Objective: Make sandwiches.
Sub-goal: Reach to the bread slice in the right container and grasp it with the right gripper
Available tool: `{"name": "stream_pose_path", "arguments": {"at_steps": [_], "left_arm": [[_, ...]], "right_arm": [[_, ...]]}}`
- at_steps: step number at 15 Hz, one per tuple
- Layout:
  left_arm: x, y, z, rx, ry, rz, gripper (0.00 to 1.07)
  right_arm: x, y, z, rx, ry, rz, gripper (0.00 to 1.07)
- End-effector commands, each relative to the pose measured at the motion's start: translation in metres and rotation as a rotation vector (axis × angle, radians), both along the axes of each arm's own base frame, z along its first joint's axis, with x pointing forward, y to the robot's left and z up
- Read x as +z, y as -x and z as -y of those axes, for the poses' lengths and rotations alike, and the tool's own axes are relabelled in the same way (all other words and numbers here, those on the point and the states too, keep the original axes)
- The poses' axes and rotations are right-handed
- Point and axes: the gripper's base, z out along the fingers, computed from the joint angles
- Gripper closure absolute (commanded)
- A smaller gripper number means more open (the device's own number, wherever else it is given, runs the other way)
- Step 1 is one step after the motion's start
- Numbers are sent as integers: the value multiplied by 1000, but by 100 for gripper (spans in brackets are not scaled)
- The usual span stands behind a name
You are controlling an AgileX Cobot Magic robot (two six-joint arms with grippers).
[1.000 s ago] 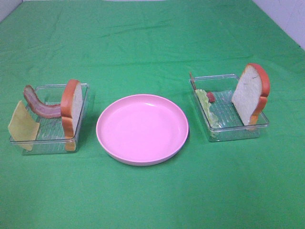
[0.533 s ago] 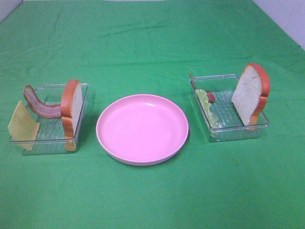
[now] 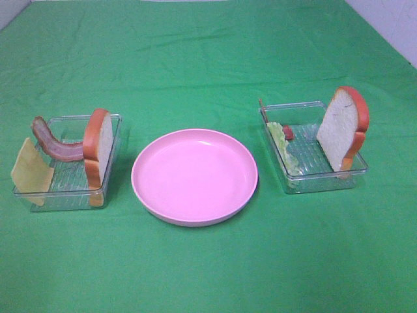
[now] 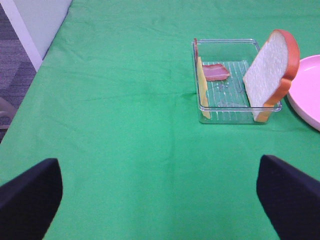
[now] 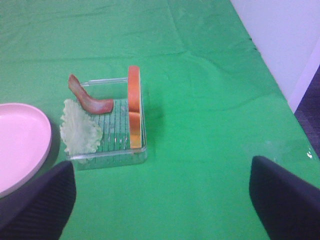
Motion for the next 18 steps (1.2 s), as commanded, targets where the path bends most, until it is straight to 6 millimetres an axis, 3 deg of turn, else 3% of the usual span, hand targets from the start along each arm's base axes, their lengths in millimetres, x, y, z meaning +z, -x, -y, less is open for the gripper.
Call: {"name": "stream_pose_path", "arguments": {"at_steps": [1,7,8,13,16,18], "left_arm": [[0,0,0,-2,4,3,6],[0,0,0,-2,4,3,6],[0,0,0,-2,4,3,6],[0,0,0,-2,4,3,6],[0,0,0,-2,4,3,6],[0,0,0,-2,4,3,6]], "right_arm": [[10,-30,1,-7,-16,-14,17],[36,-108,5,-8,-24,-235,17],[36,-140,6,-8,-30,-376,17],[20,-217,9,-18,-55,-664,17],[18,-249,8,4,-85,-737,17],[19,-260,7,10,-94,-747,17]]}}
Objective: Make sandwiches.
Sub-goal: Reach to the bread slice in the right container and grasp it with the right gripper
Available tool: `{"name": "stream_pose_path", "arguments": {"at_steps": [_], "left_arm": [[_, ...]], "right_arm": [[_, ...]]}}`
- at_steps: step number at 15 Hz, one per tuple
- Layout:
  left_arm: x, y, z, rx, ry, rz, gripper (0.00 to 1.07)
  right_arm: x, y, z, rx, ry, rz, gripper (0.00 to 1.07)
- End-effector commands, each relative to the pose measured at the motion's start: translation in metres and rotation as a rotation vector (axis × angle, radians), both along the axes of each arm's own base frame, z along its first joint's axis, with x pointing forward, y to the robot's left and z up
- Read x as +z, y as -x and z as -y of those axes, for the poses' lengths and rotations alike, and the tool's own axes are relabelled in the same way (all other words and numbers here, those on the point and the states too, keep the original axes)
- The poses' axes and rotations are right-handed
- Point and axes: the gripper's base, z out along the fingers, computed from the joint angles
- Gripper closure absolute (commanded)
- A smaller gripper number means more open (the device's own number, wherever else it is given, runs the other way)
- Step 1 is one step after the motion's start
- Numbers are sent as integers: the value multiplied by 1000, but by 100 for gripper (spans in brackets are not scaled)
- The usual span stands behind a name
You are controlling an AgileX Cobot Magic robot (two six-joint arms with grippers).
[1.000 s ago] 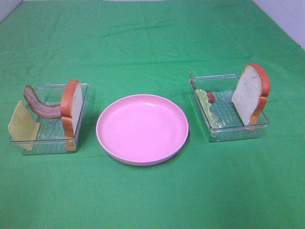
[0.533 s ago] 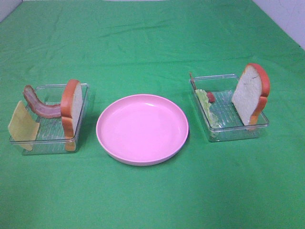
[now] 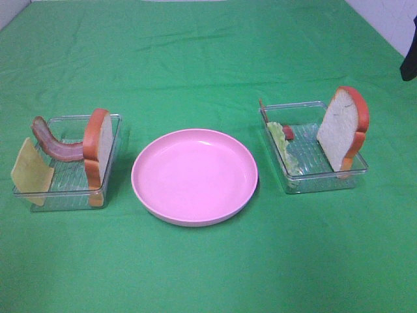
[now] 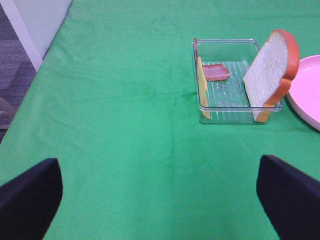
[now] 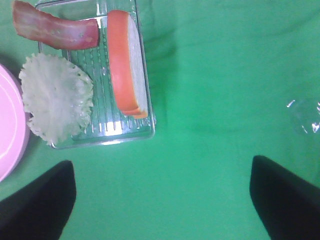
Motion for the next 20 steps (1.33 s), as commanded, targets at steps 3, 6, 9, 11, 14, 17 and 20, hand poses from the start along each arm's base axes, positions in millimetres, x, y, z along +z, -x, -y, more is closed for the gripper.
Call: {"name": "stream_pose_path", "arguments": {"at_steps": [3,6,9,11,14,17,20], "left_arm": [[0,0,0,-2,4,3,6],[0,0,0,-2,4,3,6],[0,0,0,-2,4,3,6],[0,0,0,-2,4,3,6],[0,0,0,-2,4,3,6],[0,0,0,-2,4,3,6],[0,0,0,-2,4,3,6]], "right_arm": [[-1,-22,0,10,-22,-42,17],[-19,-37,-4,30,-79,-73,17],[-42,-54,-7,62,-104,-96,17],[-54,-61,-9,70,-129,-106,18],[-73,-74,-20,119,-111,-108,18],[-100,-86,-25,129,-119,-137,18],[-112,-92,-24,122,-113,-137,32]]}}
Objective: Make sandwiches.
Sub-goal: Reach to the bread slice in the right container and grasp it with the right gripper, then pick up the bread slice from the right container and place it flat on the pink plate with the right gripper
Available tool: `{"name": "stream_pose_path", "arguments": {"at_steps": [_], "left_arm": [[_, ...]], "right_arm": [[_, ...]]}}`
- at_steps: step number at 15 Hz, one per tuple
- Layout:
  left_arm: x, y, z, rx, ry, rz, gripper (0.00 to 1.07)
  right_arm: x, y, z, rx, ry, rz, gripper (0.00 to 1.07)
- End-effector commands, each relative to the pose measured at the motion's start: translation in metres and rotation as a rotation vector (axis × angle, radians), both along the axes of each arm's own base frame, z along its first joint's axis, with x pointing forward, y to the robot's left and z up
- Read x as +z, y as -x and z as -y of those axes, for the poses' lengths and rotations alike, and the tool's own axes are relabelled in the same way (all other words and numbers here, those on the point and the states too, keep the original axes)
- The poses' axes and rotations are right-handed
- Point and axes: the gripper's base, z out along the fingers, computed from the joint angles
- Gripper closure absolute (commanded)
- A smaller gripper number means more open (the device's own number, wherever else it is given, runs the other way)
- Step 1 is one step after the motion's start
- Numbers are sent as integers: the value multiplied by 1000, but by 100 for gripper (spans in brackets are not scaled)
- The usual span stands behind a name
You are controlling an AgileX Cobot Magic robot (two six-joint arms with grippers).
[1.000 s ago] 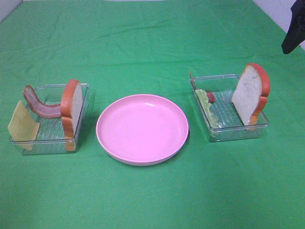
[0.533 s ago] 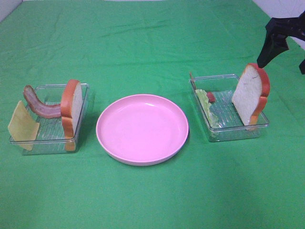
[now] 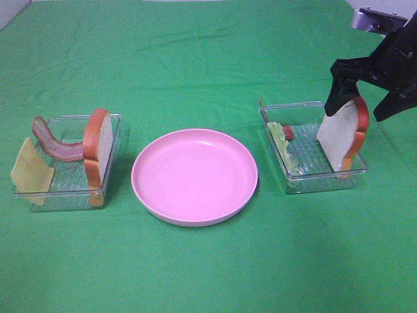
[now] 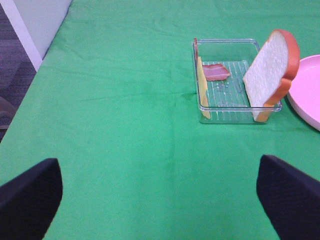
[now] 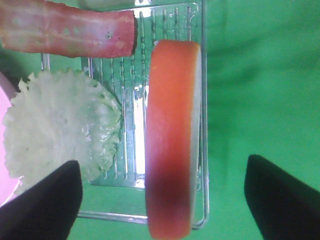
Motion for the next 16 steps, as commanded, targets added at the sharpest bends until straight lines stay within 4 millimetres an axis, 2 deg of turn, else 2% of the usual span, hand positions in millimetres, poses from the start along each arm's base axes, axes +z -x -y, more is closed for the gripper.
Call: {"name": "stream_pose_path", "arguments": {"at_steps": [1,4,5,7,9,12,16], "left_arm": [[0,0,0,-2,4,3,6],[0,0,0,-2,4,3,6],[0,0,0,-2,4,3,6],[0,0,0,-2,4,3,6],[0,0,0,-2,4,3,6],[0,0,0,-2,4,3,6],[0,0,0,-2,4,3,6]], "right_arm": [[-6,-6,-1,6,4,19,40],[-11,-8,-1,-2,-4,10,64],[-11,-8,-1,-6,-5,10,76],[-11,-8,-1,-7,-6,10,106],[-5,-6,-1,-5,-5,22,107],[25,3,-1,3,0,81,107],[91,34,-4,-19,-39,214,107]]}}
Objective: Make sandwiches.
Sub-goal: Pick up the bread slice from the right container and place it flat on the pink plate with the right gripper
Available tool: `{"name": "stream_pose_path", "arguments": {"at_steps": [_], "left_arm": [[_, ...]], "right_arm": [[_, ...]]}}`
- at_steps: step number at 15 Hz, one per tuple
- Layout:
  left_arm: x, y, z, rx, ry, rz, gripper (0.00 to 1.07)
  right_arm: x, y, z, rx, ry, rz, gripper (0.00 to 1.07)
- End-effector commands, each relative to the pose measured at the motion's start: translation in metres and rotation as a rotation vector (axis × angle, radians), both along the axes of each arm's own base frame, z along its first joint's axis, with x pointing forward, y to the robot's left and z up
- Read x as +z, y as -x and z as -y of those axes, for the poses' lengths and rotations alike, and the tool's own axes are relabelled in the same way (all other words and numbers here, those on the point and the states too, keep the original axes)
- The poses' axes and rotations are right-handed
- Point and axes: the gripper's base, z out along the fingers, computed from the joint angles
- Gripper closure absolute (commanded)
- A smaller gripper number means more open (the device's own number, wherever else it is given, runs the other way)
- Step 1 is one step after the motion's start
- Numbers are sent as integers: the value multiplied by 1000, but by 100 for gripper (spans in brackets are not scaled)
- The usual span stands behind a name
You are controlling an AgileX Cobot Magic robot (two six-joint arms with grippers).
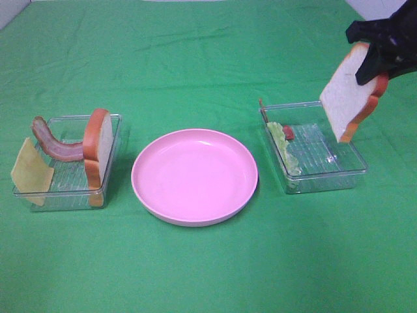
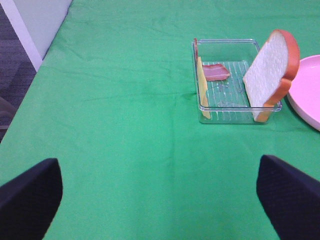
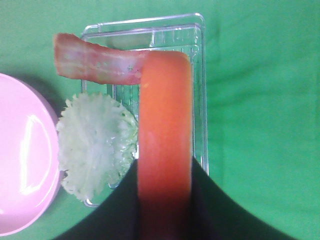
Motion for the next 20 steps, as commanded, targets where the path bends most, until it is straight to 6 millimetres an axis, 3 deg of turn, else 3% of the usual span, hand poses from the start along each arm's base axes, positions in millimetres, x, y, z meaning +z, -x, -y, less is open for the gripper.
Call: {"name": "stream_pose_path", "arguments": {"at_steps": [1,4,7,8,13,17,18,20], "left_arm": [[0,0,0,-2,4,3,6],[0,0,0,-2,4,3,6],[0,0,0,-2,4,3,6],[0,0,0,-2,4,3,6],[0,0,0,-2,4,3,6],[0,0,0,-2,4,3,6],[0,0,0,-2,4,3,6],[0,0,0,-2,4,3,6]], "right_arm": [[32,15,-4,-3,-39,69,107],[66,37,-20,15,-150,151,107],[63,43,-68,149,-166,127,107],[56,45,-92,191,-185,95,107],[10,46,-167,316,-203,-25,107],[-29,43,-206,362,-199,-59,107],[-52,36,-212,352,-184,-104,107],[-71,31,-215,336,-182,-135,107]]}}
